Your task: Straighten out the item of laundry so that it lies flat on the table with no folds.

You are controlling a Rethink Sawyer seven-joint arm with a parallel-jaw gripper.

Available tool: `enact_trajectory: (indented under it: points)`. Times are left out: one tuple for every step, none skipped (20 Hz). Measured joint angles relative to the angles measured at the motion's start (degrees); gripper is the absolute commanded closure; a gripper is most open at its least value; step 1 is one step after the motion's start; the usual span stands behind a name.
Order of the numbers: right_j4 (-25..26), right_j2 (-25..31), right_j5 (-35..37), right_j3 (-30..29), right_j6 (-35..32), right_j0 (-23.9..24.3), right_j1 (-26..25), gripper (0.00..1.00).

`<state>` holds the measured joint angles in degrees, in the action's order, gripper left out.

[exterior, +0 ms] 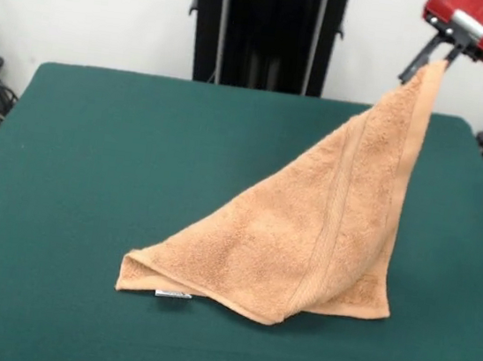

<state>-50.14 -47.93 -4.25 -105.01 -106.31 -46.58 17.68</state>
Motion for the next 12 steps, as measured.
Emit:
enact_trajectory:
  points:
    - [0.58,1.04,-1.91,-0.63,-0.19,1.18,0.83,1.0]
    - [1.04,1.75,-3.29,-1.01,-0.36,2.0,1.31,1.0]
    - [1.45,2.45,-4.89,-1.44,-0.63,2.87,1.73,1.0]
    - [1.87,3.16,-6.49,-1.86,-0.91,3.74,2.15,1.0]
    - [2.29,3.98,-8.59,-2.47,-1.47,4.75,2.57,1.0]
    - [2.38,4.37,-9.58,-2.75,-1.82,5.19,2.73,1.0]
    - [2.45,5.02,-11.12,-3.2,-2.5,5.81,2.94,1.0]
    - [2.46,5.69,-12.52,-3.69,-3.19,6.33,3.09,1.0]
    - [2.45,6.32,-13.73,-4.18,-3.89,6.77,3.23,1.0]
    - [2.46,7.53,-15.48,-4.87,-5.3,7.4,3.43,1.0]
    - [2.45,8.18,-16.24,-5.19,-6.0,7.66,3.51,1.0]
    - [2.45,8.59,-16.59,-5.37,-6.44,7.78,3.54,1.0]
